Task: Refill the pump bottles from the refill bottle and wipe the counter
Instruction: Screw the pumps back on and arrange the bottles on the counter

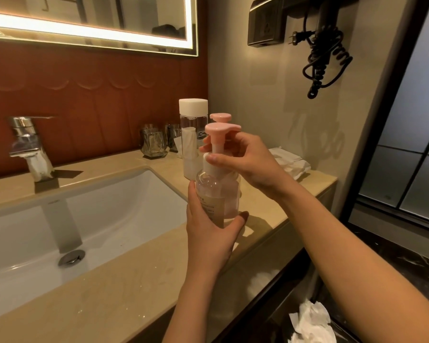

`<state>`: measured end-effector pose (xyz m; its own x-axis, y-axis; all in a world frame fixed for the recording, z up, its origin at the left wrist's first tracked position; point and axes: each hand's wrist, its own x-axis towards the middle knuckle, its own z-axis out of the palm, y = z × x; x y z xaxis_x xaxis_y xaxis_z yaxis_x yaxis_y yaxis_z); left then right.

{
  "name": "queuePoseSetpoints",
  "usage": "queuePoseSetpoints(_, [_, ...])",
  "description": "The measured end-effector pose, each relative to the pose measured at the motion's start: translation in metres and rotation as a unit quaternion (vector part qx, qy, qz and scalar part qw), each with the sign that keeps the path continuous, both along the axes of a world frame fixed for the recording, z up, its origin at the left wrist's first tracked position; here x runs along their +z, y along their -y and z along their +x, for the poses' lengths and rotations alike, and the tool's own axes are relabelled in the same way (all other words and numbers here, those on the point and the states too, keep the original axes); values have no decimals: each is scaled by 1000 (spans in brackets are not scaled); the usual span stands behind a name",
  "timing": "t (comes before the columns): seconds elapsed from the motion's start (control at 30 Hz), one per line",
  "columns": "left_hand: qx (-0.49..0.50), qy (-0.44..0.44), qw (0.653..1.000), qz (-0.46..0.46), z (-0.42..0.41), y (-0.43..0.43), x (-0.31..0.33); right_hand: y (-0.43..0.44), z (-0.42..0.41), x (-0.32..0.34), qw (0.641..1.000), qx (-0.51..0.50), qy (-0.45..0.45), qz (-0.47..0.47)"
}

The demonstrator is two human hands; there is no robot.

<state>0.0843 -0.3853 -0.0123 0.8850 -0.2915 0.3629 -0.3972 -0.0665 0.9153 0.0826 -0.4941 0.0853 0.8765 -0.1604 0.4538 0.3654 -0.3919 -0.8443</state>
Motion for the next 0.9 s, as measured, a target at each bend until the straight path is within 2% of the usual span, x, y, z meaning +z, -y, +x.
queuePoseSetpoints(0.13, [-2, -3, 1000, -1, 0, 0, 0, -2, 2, -6, 1000, -9, 6, 25])
queuePoseSetpoints(0.27, [1, -12, 1000, 2, 0, 1, 0, -12, 9, -12, 997, -70, 20, -4])
queuePoseSetpoints(0.37, [6, -15, 1000, 2, 1, 2, -1, -18, 15, -16, 994, -108, -16, -9])
queuePoseSetpoints(0.43, [4, -13, 1000, 4, 0, 2, 0, -18, 11, -14, 996, -86, -31, -6])
queuePoseSetpoints(0.57, [3, 4, 1000, 4, 0, 0, 0, -5, -2, -7, 997, 36, -65, 8])
queuePoseSetpoints(0.63, [7, 7, 1000, 5, 0, 0, -1, -1, -4, -8, 995, 55, -74, 23])
queuePoseSetpoints(0.9, [1, -7, 1000, 0, 1, 1, -2, -12, 4, -14, 997, -44, 22, 54])
